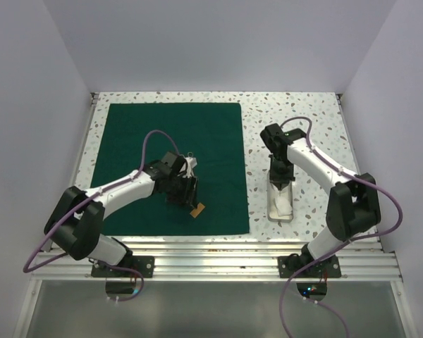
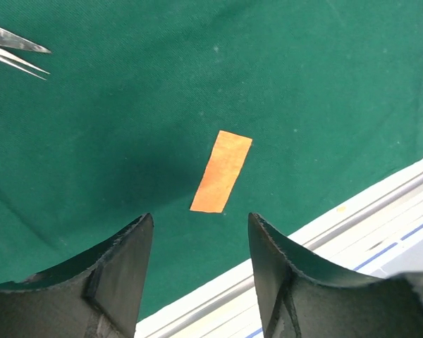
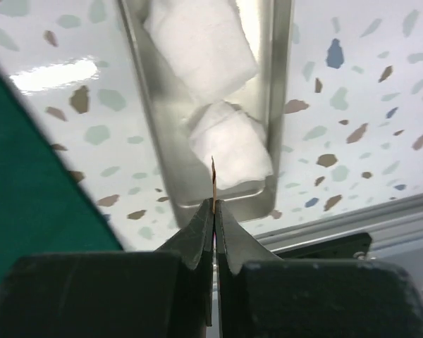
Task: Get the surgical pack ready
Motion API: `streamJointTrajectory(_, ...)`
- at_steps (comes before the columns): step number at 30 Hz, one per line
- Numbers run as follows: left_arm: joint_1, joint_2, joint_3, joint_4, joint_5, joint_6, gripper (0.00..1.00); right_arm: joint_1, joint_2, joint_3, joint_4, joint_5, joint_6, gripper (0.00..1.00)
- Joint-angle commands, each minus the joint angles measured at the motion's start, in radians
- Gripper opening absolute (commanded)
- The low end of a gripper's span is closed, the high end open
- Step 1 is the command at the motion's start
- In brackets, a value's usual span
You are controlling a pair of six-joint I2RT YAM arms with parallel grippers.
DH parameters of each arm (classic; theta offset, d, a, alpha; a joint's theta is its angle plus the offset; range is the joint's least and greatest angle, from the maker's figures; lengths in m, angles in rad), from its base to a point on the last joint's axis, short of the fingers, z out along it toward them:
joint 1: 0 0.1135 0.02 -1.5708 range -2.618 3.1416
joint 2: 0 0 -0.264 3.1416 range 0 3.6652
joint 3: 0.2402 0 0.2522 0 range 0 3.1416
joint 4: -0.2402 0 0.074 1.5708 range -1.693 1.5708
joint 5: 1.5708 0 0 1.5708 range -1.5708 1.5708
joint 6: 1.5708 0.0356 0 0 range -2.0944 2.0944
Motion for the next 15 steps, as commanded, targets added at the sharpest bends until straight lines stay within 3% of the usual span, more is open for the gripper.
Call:
streamJointTrajectory(1, 0.007, 0.015, 0.057, -0.032, -0.032, 0.023, 0.62, 0.003, 0.059, 0.033, -0.064, 0.16, -0.085, 0.0)
streamJointTrajectory(8, 0.007, 0.05, 0.089, -0.062, -0.049, 0.015, 0.64, 0.003, 0.144, 0.03, -0.042, 0.105, -0.114, 0.0)
streamJointTrajectory(12, 0.007, 0.054, 0.08, -0.055, -0.044, -0.009, 0.73, 0.005, 0.156, 0.045, -0.015, 0.043, -0.147, 0.13)
streamJointTrajectory(15, 0.007, 0.058, 0.063, -0.045, -0.038, -0.014, 0.74, 0.005, 0.154, 0.062, -0.008, 0.013, -0.156, 0.21)
